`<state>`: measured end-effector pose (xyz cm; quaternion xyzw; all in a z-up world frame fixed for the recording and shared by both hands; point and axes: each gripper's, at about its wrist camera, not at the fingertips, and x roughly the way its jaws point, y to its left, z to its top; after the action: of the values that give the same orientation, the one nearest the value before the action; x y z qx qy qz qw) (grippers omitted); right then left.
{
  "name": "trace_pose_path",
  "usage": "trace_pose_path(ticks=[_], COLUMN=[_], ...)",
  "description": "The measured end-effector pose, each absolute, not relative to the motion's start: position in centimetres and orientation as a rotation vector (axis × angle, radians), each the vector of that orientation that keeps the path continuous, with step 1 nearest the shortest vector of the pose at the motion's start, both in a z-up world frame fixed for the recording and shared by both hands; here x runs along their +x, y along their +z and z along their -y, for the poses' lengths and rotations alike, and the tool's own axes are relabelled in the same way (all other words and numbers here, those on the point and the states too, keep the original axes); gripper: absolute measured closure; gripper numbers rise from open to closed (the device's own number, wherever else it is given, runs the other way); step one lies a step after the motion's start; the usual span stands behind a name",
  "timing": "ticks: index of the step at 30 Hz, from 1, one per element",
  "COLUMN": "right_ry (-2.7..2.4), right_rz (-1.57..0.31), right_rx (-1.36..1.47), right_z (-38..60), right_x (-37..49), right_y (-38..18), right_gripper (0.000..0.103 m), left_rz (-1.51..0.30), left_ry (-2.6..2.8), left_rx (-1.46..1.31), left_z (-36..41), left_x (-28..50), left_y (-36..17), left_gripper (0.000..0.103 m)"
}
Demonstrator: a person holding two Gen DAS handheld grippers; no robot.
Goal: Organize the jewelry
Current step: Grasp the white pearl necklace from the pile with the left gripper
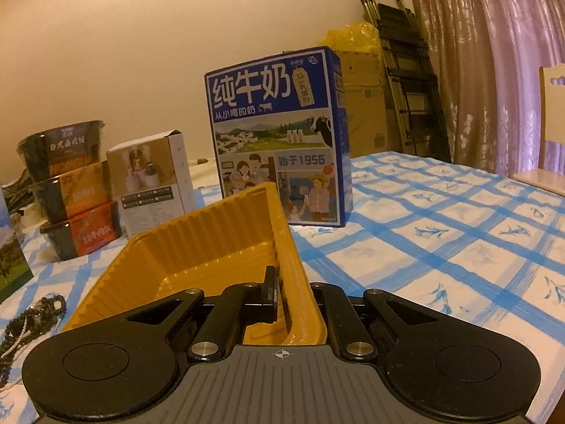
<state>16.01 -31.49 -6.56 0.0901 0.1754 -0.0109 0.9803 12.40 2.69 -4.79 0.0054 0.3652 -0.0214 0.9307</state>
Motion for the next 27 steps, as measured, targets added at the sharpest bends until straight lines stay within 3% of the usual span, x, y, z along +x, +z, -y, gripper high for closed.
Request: trace_pose_path(ticks=[8, 16, 23, 27], right_ry=[-0.026, -0.017, -0.013, -0.009], right_rz=[-0.328, -0.333, -0.333, -0.336], right_rx=[0.134, 0.150, 0.150, 0.153], right_z=[30.4, 30.8, 30.8, 30.8], right_x=[15.8, 15.9, 16.1, 16.2], right_y=[-6.4, -6.7, -6.7, -6.6], right_gripper=[0.097, 0.097, 0.097, 0.098], left_rz=[-0.730, -0.736, -0.767, -0.751], left_ry=[-0.069, -0.082, -0.071, -0.071], left_rx=[0.249, 0.407, 0.437, 0.399], left_z=[0.5, 2.1, 2.3, 1.9], left_x=[15.6, 18.6, 20.2, 20.0], left_y=[-6.3, -8.1, -8.9, -7.9], left_gripper=[0.082, 0.085, 0.100, 0.100])
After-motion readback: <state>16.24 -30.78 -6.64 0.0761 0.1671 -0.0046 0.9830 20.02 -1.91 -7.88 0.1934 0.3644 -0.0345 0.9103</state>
